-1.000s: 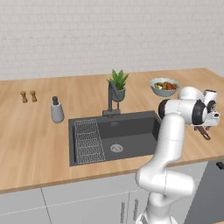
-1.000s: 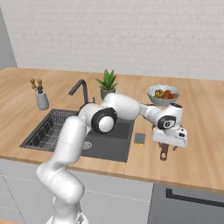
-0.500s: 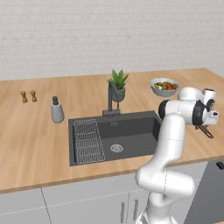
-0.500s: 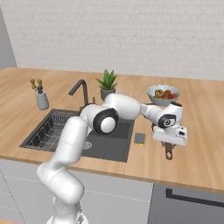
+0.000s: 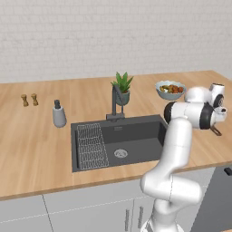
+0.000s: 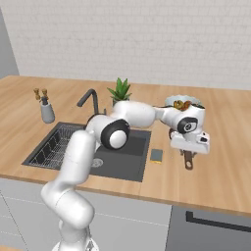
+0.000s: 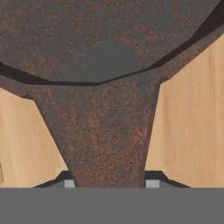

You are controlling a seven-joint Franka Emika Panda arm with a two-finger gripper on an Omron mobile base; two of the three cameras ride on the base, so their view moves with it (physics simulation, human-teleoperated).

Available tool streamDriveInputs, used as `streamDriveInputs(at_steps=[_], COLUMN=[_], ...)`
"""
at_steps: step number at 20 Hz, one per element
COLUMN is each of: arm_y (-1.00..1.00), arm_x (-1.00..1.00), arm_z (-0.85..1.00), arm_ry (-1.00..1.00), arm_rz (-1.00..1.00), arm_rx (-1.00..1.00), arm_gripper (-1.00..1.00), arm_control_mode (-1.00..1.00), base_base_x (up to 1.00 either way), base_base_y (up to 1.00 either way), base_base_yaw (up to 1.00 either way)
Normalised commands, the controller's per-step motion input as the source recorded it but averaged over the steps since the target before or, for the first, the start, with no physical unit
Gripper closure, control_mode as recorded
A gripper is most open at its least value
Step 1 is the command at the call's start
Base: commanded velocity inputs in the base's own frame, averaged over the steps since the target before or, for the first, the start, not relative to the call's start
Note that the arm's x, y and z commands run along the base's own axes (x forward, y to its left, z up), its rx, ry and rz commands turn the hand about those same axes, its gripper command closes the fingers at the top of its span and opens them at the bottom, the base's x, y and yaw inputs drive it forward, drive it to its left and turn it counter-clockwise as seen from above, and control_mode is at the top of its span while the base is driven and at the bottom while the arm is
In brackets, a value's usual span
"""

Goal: Pick the pan and sponge and place them into the sink. Then turn on the water.

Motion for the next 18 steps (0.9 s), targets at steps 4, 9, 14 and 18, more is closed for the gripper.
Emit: streamDriveInputs(at_steps=[4, 9, 14, 18], arm_y=[0.51, 0.96, 0.99, 0.86], arm_x=[0.0, -0.23, -0.83, -0.99], arm_z=[0.48, 0.06, 0.0, 0.0], arm_ry=[-0.05, -0.01, -0.09, -0.2], arm_rz=[0.08, 0.19, 0.31, 0.36], arm_rx=[-0.03, -0.12, -0.18, -0.13], arm_gripper=[1.0, 1.0, 1.0, 1.0], arm_control_mode=[-1.0, -1.0, -1.0, -1.0], base_base_x=[0.0, 0.0, 0.0, 0.0], base_base_y=[0.0, 0.0, 0.0, 0.0], base_base_yaw=[0.0, 0.0, 0.0, 0.0])
